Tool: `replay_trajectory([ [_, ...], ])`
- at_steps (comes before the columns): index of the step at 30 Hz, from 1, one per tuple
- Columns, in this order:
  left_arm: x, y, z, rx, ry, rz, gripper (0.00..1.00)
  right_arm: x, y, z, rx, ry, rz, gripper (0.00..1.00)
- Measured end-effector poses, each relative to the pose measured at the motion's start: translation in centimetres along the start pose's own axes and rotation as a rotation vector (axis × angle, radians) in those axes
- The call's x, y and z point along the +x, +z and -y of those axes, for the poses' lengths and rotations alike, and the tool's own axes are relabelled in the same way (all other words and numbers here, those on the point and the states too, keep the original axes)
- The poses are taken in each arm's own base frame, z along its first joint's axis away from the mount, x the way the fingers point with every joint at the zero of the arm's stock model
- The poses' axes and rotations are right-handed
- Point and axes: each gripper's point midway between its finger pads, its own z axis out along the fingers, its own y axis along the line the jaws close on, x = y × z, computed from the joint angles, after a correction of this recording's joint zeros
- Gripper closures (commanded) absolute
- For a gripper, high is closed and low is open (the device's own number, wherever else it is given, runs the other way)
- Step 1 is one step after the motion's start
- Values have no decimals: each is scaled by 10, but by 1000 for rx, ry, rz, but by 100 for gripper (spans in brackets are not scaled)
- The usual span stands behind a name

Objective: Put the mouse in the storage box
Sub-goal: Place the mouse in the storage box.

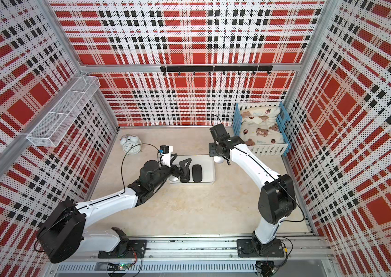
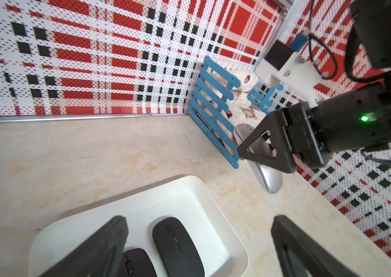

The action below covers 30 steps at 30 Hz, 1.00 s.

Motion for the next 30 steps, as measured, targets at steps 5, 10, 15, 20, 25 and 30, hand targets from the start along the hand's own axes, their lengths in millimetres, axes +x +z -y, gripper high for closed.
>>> replay_trajectory([
  [5, -1, -7, -14, -54, -31, 24, 0, -9, 27, -47, -37, -74, -13, 47],
  [10, 0, -20, -25, -94, -66, 44, 1, 25, 67, -37, 34, -110, -137, 47],
  [15, -2, -28, -35, -127, -80, 65, 1, 40, 77, -30, 59, -118, -183, 47],
  [20, -3, -28, -37, -135, -86, 69, 1, 56, 85, -28, 59, -118, -218, 47],
  [25, -1, -27, -38, -136, -86, 63, 1, 81, 95, -26, 52, -108, -271, 47],
  [30, 6, -24, -40, -142, -85, 43, 1, 100, 103, -25, 49, -96, -304, 47],
])
